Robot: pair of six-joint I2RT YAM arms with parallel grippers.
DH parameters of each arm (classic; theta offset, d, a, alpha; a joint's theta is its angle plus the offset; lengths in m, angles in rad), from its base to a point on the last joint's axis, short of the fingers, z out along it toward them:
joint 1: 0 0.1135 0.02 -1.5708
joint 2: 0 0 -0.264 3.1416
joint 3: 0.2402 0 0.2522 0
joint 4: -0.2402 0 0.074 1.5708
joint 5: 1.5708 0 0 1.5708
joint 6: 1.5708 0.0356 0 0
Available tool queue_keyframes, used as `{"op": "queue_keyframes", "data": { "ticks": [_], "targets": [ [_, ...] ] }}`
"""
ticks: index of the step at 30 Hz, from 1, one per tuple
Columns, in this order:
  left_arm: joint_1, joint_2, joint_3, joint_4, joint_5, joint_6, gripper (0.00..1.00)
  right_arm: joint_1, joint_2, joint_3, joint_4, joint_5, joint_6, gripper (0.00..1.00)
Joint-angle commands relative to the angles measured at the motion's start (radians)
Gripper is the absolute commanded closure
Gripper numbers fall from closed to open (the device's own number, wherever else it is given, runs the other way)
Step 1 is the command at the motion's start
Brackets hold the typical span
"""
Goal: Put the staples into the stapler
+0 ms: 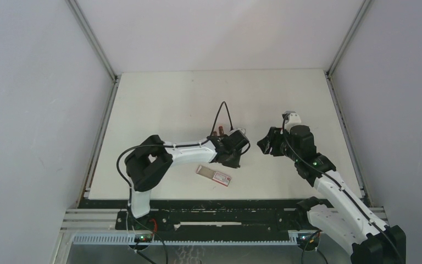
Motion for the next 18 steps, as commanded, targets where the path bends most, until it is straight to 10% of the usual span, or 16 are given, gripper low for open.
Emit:
{"op": "queue_keyframes", "data": {
  "ticks": [1,18],
  "targets": [
    [-0.01,0.03,0.087,-0.052,-0.027,0.019,0.81,-0.003,0.0,-0.006,0.041,0.008,-0.021,0.49],
    [-0.011,0.028,0.055,0.012,0.05,0.048,0.54,-0.001,0.016,-0.017,0.036,0.013,0.016,0.49]
  ]
}}
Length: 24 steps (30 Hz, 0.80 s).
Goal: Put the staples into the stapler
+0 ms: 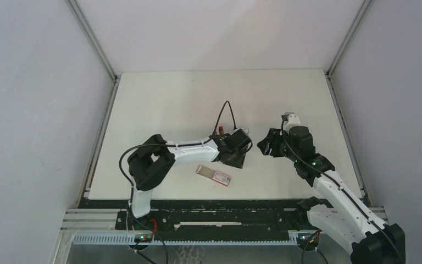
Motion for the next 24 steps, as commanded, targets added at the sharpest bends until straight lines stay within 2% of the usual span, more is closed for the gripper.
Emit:
{"op": "queue_keyframes", "data": {
  "ticks": [1,8,12,19,24],
  "targets": [
    [-0.004,-0.009,-0.005,0.057,0.061,0.016,0.54,-0.001,0.011,-0.001,0.031,0.012,0.014,0.49],
    [-0.004,-0.023,-0.042,0.129,0.13,-0.002,0.53,0.006,0.032,-0.001,0.032,0.026,0.025,0.49],
    [0.0,-0.093,-0.095,0.159,0.089,-0.03,0.52,0.015,0.064,-0.001,0.04,0.031,0.031,0.49],
    [0.105,-0.402,-0.28,0.223,0.054,0.012,0.38,0.095,0.159,0.017,0.081,-0.002,-0.036,0.49],
    [0.268,-0.657,-0.327,0.107,0.125,0.115,0.27,0.219,0.318,0.11,0.025,0.103,-0.095,0.51]
  ]
}}
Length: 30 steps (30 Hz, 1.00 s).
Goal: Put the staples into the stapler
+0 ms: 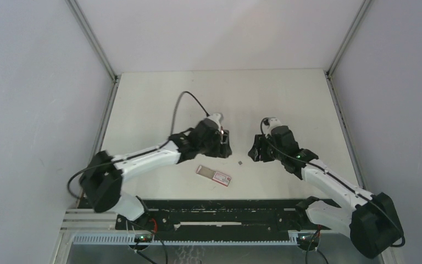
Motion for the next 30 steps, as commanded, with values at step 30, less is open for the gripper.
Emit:
{"op": "queue_keyframes", "data": {
  "ticks": [30],
  "targets": [
    [0.659,-0.554,-0.01,-0.235,0.178,0.298,0.15,0.289,0.588,0.363,-0.126,0.265,-0.158,0.68]
  ]
}}
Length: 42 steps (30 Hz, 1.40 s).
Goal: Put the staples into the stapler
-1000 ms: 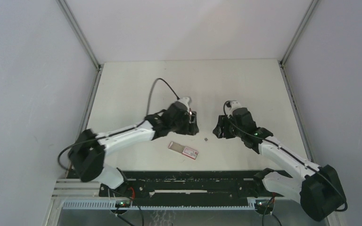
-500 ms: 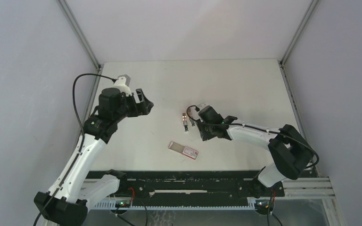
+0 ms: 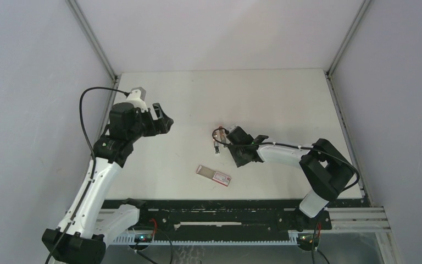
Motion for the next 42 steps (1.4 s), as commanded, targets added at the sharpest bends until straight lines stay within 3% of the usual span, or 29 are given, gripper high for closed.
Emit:
{"op": "queue_keyframes", "data": {
  "ticks": [1,24,32,42],
  "targets": [
    [0.021,-0.006,-0.009,0.03,0.032,0.019,0.15,0.009,0.011,0.047,0.017,0.0,-0.02,0.68],
    [0.035,-0.021,-0.026,0.042,0.06,0.007,0.16,0.015,-0.008,0.069,-0.033,0.017,0.033,0.86],
    [0.041,-0.054,-0.047,0.056,0.078,-0.006,0.16,0.044,-0.023,0.144,-0.002,0.04,0.179,0.86],
    [0.058,-0.087,-0.064,0.071,0.105,-0.016,0.16,0.136,0.118,0.294,0.094,0.179,0.348,0.86]
  ]
}}
